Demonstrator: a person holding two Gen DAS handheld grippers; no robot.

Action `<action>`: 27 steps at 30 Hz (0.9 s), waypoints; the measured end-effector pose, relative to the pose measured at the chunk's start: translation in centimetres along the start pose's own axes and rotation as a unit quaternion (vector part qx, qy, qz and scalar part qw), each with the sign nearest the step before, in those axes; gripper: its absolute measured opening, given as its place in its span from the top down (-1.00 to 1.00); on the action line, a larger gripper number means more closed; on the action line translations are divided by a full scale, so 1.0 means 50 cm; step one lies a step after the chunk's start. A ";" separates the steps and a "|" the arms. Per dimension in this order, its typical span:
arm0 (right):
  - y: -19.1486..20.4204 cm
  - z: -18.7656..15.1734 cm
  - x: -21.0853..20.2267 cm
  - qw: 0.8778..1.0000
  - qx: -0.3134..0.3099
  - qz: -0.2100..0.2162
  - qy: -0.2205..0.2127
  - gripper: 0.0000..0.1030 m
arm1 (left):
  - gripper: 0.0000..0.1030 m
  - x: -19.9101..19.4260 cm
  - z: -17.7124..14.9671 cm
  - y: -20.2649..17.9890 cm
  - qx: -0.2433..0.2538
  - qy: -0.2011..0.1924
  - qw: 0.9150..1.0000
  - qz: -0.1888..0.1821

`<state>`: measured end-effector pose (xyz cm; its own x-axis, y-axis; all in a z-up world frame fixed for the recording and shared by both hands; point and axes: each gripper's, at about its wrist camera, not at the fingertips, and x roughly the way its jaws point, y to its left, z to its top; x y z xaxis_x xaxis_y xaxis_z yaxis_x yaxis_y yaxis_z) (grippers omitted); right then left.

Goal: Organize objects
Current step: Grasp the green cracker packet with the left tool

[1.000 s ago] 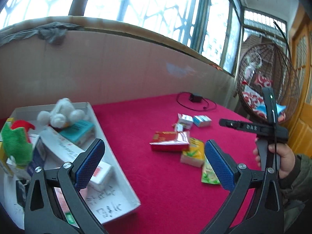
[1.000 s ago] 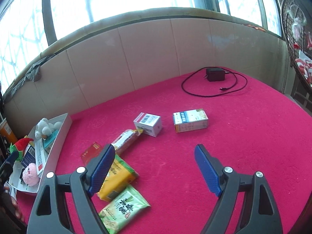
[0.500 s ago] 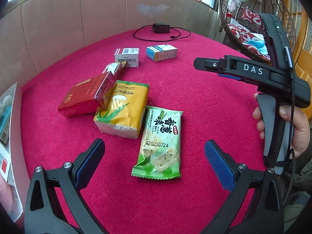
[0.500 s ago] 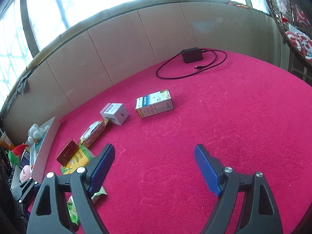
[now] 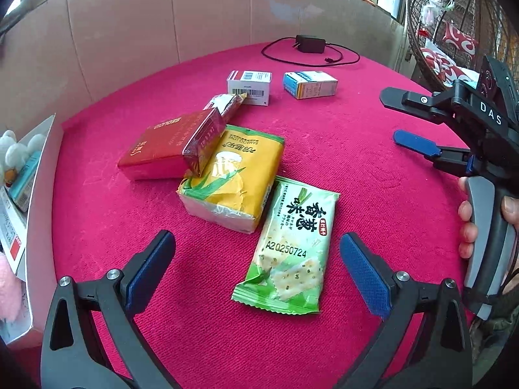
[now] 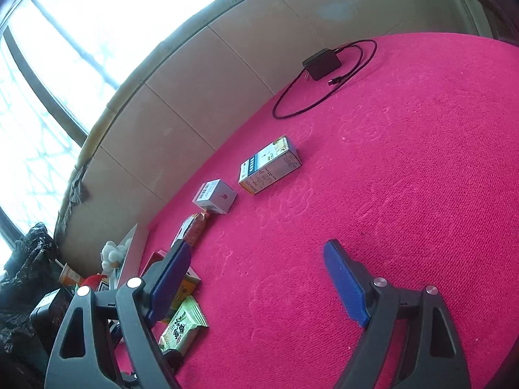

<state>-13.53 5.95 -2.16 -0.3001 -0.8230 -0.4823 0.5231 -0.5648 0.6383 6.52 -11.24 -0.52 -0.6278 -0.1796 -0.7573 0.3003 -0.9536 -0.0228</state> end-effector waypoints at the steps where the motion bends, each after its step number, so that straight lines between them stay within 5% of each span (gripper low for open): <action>1: 0.000 0.000 0.000 1.000 -0.001 0.000 0.001 -0.64 | -0.99 -0.002 0.000 -0.003 0.003 -0.003 1.000 -0.004; 6: 0.018 0.000 0.022 0.999 -0.021 -0.027 0.023 -0.70 | -0.99 -0.005 0.005 -0.005 0.007 -0.018 1.000 -0.016; 10: 0.015 0.000 0.023 0.999 -0.022 -0.026 0.023 -0.72 | -0.99 0.033 0.012 -0.003 -0.002 0.029 0.999 -0.023; 18: 0.013 0.001 0.022 0.999 -0.023 -0.027 0.024 -0.72 | -0.99 0.046 0.025 -0.030 0.030 0.036 0.999 -0.012; 20: 0.012 0.001 0.021 0.999 -0.022 -0.025 0.024 -0.72 | -0.88 0.043 0.024 -0.039 0.042 0.031 0.999 -0.010; 27: 0.013 0.001 0.020 0.999 -0.021 -0.024 0.023 -0.73 | 0.19 0.020 0.012 -0.049 0.058 0.011 0.998 -0.023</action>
<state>-13.52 4.75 -2.18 -0.2895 -0.7913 -0.5385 0.5428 -0.5991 0.5886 4.75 -9.23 -0.83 -0.6226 -0.1315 -0.7714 0.1864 -0.9823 0.0170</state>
